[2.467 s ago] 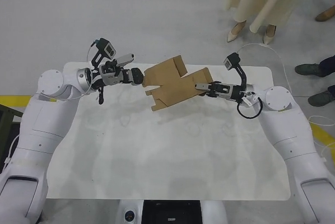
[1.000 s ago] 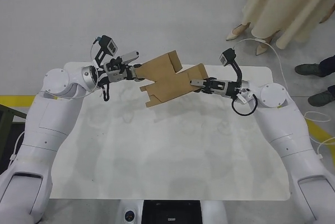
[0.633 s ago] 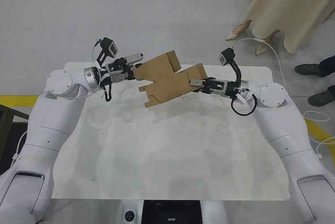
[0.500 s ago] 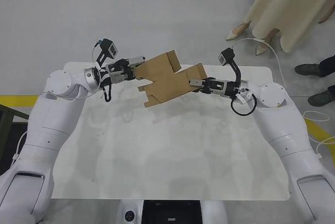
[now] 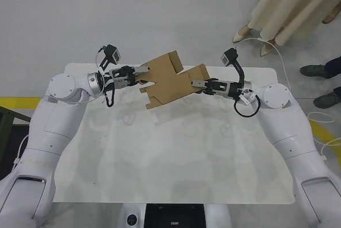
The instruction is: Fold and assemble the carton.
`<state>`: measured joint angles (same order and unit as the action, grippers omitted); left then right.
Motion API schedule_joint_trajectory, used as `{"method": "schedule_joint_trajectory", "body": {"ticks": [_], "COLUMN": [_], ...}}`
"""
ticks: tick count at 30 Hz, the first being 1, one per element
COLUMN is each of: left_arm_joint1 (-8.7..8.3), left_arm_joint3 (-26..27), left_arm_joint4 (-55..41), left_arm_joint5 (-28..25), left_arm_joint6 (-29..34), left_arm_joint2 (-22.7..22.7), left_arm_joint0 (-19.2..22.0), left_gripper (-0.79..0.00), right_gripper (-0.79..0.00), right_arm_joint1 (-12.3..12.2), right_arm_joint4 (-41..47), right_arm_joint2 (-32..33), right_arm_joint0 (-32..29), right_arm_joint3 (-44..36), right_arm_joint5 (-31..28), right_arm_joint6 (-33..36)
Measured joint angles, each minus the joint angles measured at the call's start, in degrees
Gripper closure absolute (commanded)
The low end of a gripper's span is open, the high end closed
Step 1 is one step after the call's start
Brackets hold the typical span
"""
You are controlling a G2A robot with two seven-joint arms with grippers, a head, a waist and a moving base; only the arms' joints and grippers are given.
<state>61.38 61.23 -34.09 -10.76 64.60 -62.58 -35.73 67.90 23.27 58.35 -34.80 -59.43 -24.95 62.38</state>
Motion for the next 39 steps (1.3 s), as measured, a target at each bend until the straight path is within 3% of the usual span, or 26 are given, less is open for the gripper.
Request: {"method": "schedule_joint_trajectory", "body": {"ticks": [5,11,12,13,21,27,28,29,30,32,35,39], "left_arm_joint1": [-0.06,-0.07,-0.06,-0.06,-0.31,-0.72,-0.74,-0.75,-0.75,-0.75,-0.65,-0.47], "left_arm_joint3": [0.46,0.79,0.83,0.87,2.58,2.36,2.20,2.09,2.03,2.00,2.39,4.03], "left_arm_joint4": [0.28,0.48,0.52,0.52,1.95,5.41,5.66,5.78,5.91,6.40,6.97,7.43], "left_arm_joint5": [0.37,0.75,0.77,0.80,-1.99,-5.78,-6.05,-6.25,-6.48,-6.93,-7.53,-8.22], "left_arm_joint6": [0.42,0.20,0.15,0.10,1.93,7.07,7.65,8.15,8.78,9.42,9.48,9.65], "left_arm_joint2": [-0.36,-0.82,-0.89,-0.95,-2.31,-2.36,-2.28,-2.18,-2.01,-1.70,-1.12,-0.30], "left_arm_joint0": [-0.50,-0.86,-0.90,-0.93,-0.08,0.45,0.43,0.40,0.36,0.28,0.00,-0.13], "left_gripper": [0.000,0.000,0.000,0.000,0.000,0.000,0.000,0.000,0.000,0.000,0.000,0.000], "right_gripper": [0.000,-0.006,-0.440,-0.785,-0.785,-0.785,-0.763,-0.686,-0.536,-0.453,-0.379,-0.369], "right_arm_joint1": [0.04,0.14,0.15,0.15,-1.17,-2.10,-2.10,-2.05,-1.91,-1.61,-0.99,-0.17], "right_arm_joint4": [-0.25,-0.37,-0.44,-0.48,-4.75,0.72,2.10,3.65,5.79,8.56,11.58,12.80], "right_arm_joint2": [0.07,0.05,0.05,0.06,3.46,7.10,7.21,7.20,6.99,6.26,4.11,1.15], "right_arm_joint0": [-0.13,-0.11,-0.13,-0.17,-0.70,-1.71,-1.66,-1.61,-1.53,-1.30,-0.98,-0.46], "right_arm_joint3": [-0.06,-0.08,-0.07,-0.02,2.39,0.75,0.39,0.06,-0.30,-1.04,-3.27,-4.29], "right_arm_joint5": [-0.03,-0.14,-0.15,-0.15,-1.98,-7.13,-7.48,-7.69,-7.75,-7.44,-6.01,-5.68], "right_arm_joint6": [0.01,0.18,0.23,0.27,-0.99,3.65,5.03,6.32,7.83,9.51,10.97,11.27]}}
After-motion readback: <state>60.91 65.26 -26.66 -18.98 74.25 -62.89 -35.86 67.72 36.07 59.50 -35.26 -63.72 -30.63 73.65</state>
